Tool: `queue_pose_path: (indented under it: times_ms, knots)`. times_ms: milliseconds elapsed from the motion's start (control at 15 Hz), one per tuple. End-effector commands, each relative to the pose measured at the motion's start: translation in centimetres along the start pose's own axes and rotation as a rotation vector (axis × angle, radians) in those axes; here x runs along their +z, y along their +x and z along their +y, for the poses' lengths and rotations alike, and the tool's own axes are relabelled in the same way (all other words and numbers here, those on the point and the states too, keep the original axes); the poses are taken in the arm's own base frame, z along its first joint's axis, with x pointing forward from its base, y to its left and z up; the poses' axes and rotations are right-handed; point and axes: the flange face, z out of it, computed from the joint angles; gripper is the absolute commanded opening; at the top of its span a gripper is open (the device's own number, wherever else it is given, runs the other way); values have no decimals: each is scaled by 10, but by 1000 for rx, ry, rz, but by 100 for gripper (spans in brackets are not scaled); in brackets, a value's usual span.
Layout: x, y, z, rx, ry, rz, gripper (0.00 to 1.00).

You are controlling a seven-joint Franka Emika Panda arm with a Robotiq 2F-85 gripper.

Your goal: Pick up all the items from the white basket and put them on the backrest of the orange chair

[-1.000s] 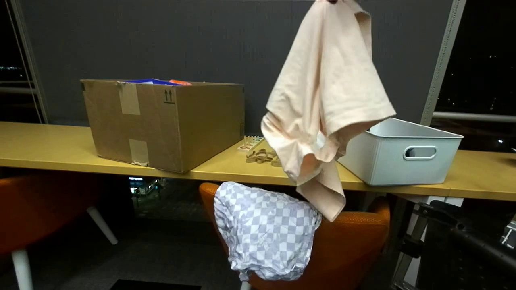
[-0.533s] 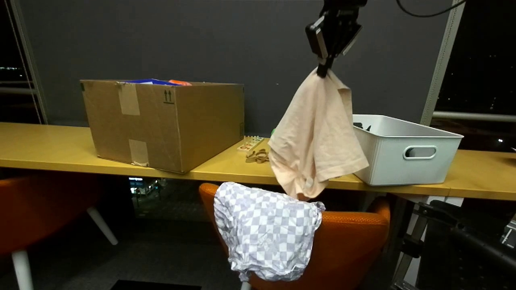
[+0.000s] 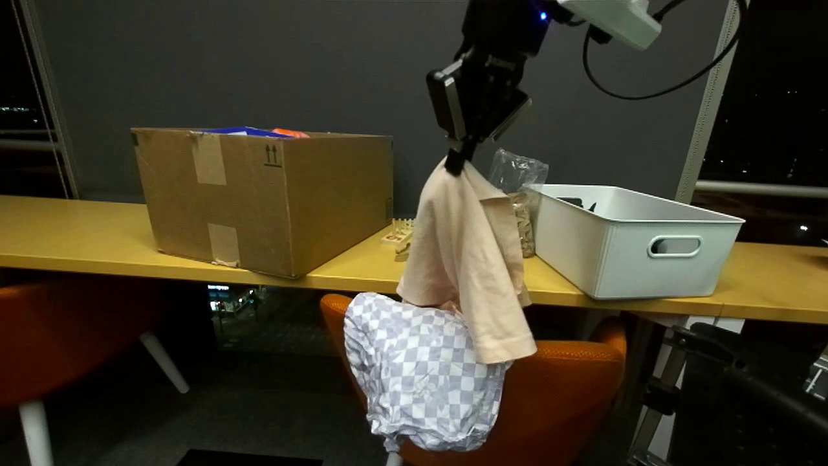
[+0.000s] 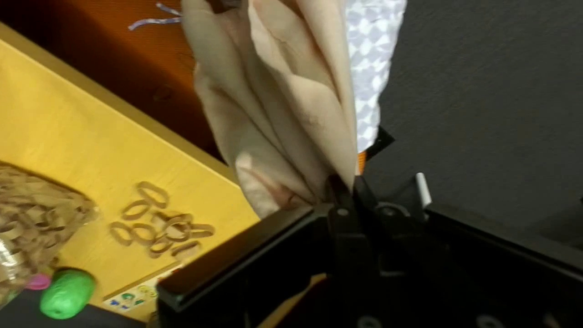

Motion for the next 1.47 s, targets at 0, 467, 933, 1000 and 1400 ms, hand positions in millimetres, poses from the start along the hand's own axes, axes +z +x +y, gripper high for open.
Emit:
queue_pose_path:
  times_ms: [0, 467, 933, 1000, 1400]
  knots:
    - [4, -7, -25, -41, 116, -10, 1]
    - [-9, 2, -2, -39, 121, -34, 58]
    - [-94, 36, 149, 85, -70, -1, 100]
    - [-105, 38, 177, 113, -87, 5, 100]
    - [-110, 33, 335, 302, -152, 23, 100]
